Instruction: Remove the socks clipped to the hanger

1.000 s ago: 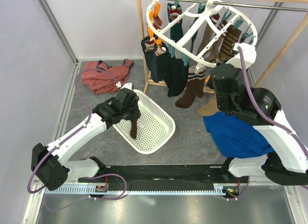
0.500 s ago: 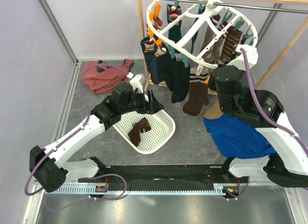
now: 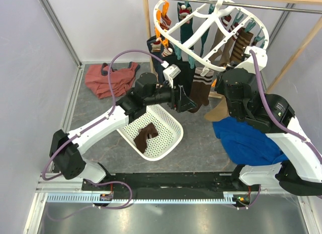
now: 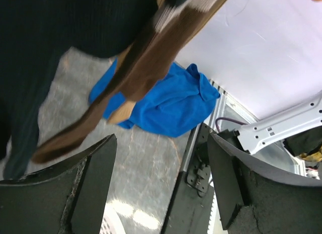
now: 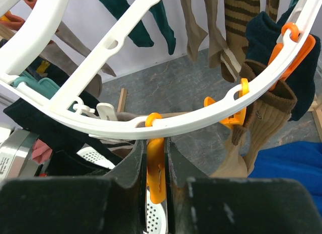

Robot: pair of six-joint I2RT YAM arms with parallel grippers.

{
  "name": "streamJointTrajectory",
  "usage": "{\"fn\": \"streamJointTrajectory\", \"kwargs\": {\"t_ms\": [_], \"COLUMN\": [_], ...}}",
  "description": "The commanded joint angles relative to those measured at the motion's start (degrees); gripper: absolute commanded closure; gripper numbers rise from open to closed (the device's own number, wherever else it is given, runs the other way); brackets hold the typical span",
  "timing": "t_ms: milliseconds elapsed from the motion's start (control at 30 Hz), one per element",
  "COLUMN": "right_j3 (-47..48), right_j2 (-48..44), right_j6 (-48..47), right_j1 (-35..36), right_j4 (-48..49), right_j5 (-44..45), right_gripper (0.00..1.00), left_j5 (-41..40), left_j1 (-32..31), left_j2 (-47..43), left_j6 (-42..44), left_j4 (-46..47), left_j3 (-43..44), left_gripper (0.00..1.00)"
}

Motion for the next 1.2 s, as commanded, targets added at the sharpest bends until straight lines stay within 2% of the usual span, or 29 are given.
{"fn": "streamJointTrajectory", "kwargs": {"t_ms": [0, 233, 467, 567, 600, 667, 700, 733, 833, 867, 933, 1167], "right_j3": [-0.5, -1.2, -1.7, -1.7, -1.7, -1.5, -1.4, -1.3, 0.8, 2.6, 4.9, 16.2], "right_j2": [-0.5, -0.9, -1.0, -1.0, -1.1, -1.2, -1.3, -1.4, -1.5, -1.1, -0.3, 4.6], "right_j6": [-0.2, -0.3, -0.5, -0.3, -0.3, 0.1, 0.2, 0.7, 2.6, 3.7, 4.8, 9.3], "right_j1": [0.1, 0.1, 0.1, 0.1, 0.1, 0.1, 0.1, 0.0, 0.1, 0.1, 0.1, 0.1], "right_j4": [0.5, 1.2, 1.7, 1.8, 1.9, 1.9, 1.9, 1.8, 0.0, -0.7, -3.7, -11.6], "right_j5": [-1.1, -1.3, -1.3, -1.5, -1.5, -1.5, -1.7, -1.9, -2.7, -3.0, -3.7, -5.7], "right_gripper": [0.85, 0.83, 0.8, 0.78, 0.77, 0.72, 0.69, 0.62, 0.53, 0.51, 0.45, 0.37], "left_j5": [0.4, -5.8, -0.2, 1.8, 2.1, 3.2, 2.7, 2.3, -1.6, -2.6, -6.1, -13.1], "left_j1": [0.0, 0.0, -0.3, -0.5, -0.5, -0.6, -0.7, -0.7, -0.9, -1.0, -1.5, -2.9], "left_j2": [2.7, 5.2, 7.6, 8.2, 8.3, 7.9, 7.6, 7.1, 4.5, 3.8, 1.4, -2.4], "left_j6": [5.3, 8.0, 7.1, 5.0, 4.5, 3.3, 3.0, 2.7, 1.5, 1.3, 1.3, 2.1], "left_j4": [3.3, 2.2, 2.8, 3.4, 3.6, 3.5, 3.4, 3.1, 2.3, 1.9, 1.8, 0.5], "left_j3": [4.1, 4.6, 7.4, 7.8, 7.8, 7.7, 7.5, 6.9, 5.0, 4.4, 2.5, 0.2], "left_gripper": [0.2, 0.2, 0.24, 0.35, 0.5, 0.66, 0.78, 0.82, 0.95, 0.98, 0.98, 0.98]}}
